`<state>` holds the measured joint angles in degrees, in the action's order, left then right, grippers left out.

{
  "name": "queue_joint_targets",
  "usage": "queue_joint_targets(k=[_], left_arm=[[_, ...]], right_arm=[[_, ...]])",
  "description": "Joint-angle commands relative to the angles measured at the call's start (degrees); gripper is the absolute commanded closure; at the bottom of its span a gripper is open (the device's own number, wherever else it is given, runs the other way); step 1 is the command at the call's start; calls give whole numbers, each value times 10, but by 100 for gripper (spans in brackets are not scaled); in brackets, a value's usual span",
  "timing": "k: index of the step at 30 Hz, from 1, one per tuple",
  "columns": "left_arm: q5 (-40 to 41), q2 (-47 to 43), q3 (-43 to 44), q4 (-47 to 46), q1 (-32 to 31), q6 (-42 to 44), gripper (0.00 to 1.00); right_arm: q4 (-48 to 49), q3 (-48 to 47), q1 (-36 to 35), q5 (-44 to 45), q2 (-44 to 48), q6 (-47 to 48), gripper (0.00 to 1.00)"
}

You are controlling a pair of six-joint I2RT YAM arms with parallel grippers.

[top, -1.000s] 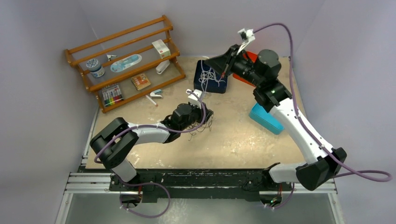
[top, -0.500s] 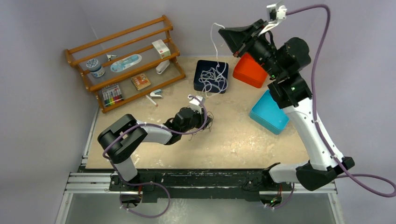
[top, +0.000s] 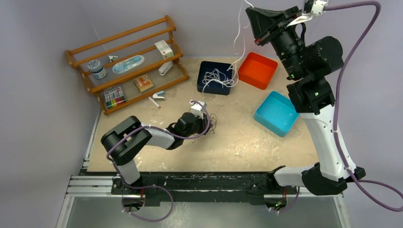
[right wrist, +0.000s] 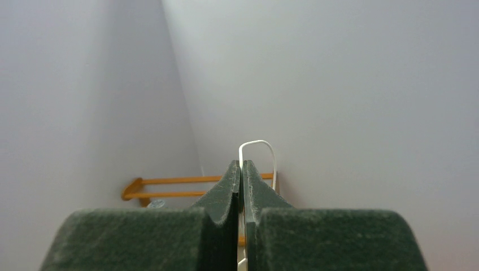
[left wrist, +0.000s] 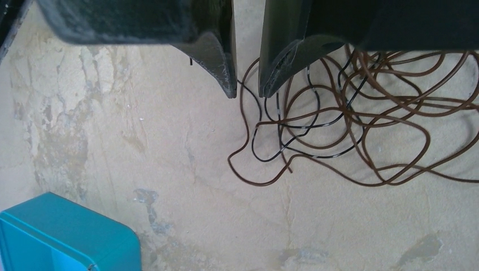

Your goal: Untangle the cables

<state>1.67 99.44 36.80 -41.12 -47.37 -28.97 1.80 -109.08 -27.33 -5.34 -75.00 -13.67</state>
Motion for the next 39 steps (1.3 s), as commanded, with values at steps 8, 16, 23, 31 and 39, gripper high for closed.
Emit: queue_joint_targets(k=[8, 16, 23, 31, 39], left_arm=[[68, -86, -53, 69, 0, 0, 80], [119, -212, -86, 138, 0, -5, 77], [194, -307, -89, 223, 0, 1, 60], [253, -360, -81, 281, 0, 4, 55], [263, -358, -77, 295, 1, -4, 55]], right_arm=[[-55, -62, 3, 63, -72, 55, 100], [-48, -78, 25, 37, -144, 53, 100], [-32, -111, 61, -7, -224, 36, 100], [-39, -166, 79, -46, -320, 30, 100], [-45, -163, 93, -71, -374, 24, 100]])
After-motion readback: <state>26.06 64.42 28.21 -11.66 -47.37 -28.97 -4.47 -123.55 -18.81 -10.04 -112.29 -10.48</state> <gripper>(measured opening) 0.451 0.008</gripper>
